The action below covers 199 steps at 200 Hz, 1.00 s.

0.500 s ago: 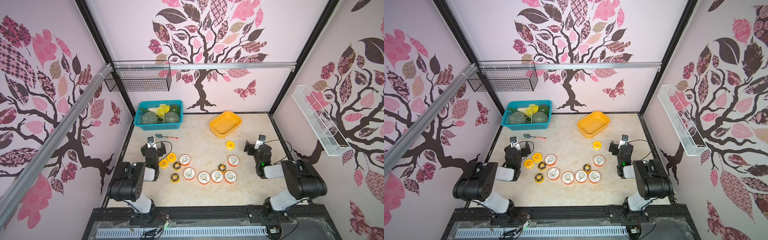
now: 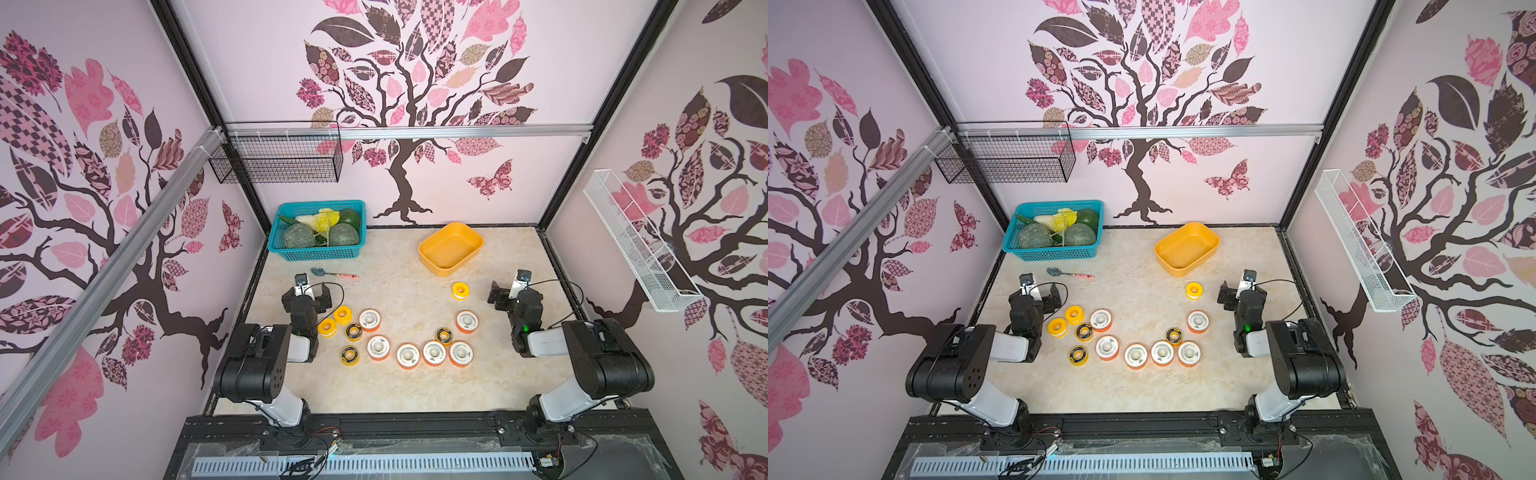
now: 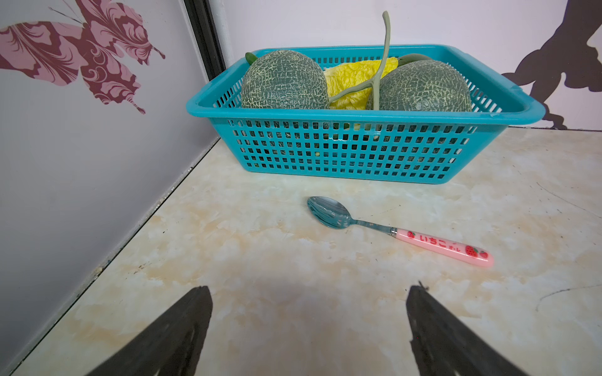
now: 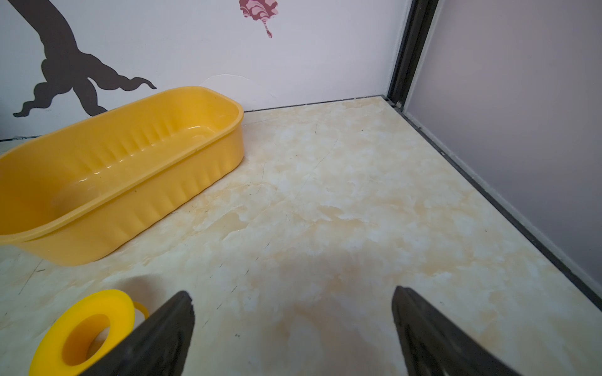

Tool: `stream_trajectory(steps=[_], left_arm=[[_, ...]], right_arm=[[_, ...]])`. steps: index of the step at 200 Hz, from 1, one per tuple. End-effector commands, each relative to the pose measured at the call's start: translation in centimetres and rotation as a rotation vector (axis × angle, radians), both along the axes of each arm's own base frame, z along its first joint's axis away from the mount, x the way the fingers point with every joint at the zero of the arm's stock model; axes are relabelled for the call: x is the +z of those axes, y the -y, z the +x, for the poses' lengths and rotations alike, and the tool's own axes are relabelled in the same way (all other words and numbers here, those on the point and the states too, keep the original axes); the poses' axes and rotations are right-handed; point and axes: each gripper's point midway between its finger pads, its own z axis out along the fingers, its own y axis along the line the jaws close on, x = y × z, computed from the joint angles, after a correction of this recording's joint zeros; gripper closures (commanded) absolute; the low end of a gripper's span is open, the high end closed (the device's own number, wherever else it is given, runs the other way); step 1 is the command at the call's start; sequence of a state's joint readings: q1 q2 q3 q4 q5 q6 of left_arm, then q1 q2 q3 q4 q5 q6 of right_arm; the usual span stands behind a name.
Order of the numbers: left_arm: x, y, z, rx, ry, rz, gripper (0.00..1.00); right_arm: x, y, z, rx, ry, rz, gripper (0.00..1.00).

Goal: Put the sealing tape into the storage box
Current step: Move the storage box to the center of the board.

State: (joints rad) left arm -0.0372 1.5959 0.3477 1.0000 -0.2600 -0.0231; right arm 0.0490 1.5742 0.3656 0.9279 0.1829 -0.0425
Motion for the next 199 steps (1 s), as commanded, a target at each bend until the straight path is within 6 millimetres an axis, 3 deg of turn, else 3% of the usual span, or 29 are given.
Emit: stream_trajectory(steps=[1,120,136,162,182,199], left_arm=[[0.4,-0.1,0.1,0.001,0.012,-0.005,0.02],[0.6,-0.2,-0.3,0.006,0.029,-0.004,0.01],[1.3,-1.1,-1.1,0.055,0.07,-0.013,0.01],[3.0,-2.0,-2.0,0.115,0.086,-0.018,0.02],[5.1,-2.3,-2.7,0.149,0.099,-0.009,0.02],[7.1,-2.6,-3.4,0.197,0.119,-0.069,0.01]], right_arm=[[0.7,0.1,0.7,-0.004,0.023,-0.003,0.01],[0.8,0.3,0.6,-0.013,0.029,-0.004,0.01],[1.6,1.6,0.1,-0.098,0.046,0.009,0.01],[3.6,1.8,-0.2,-0.113,0.05,0.003,0.01],[4.5,2.6,-0.3,-0.176,-0.052,0.039,0.01],[5.0,2.0,0.2,-0.171,-0.145,0.1,0.01]])
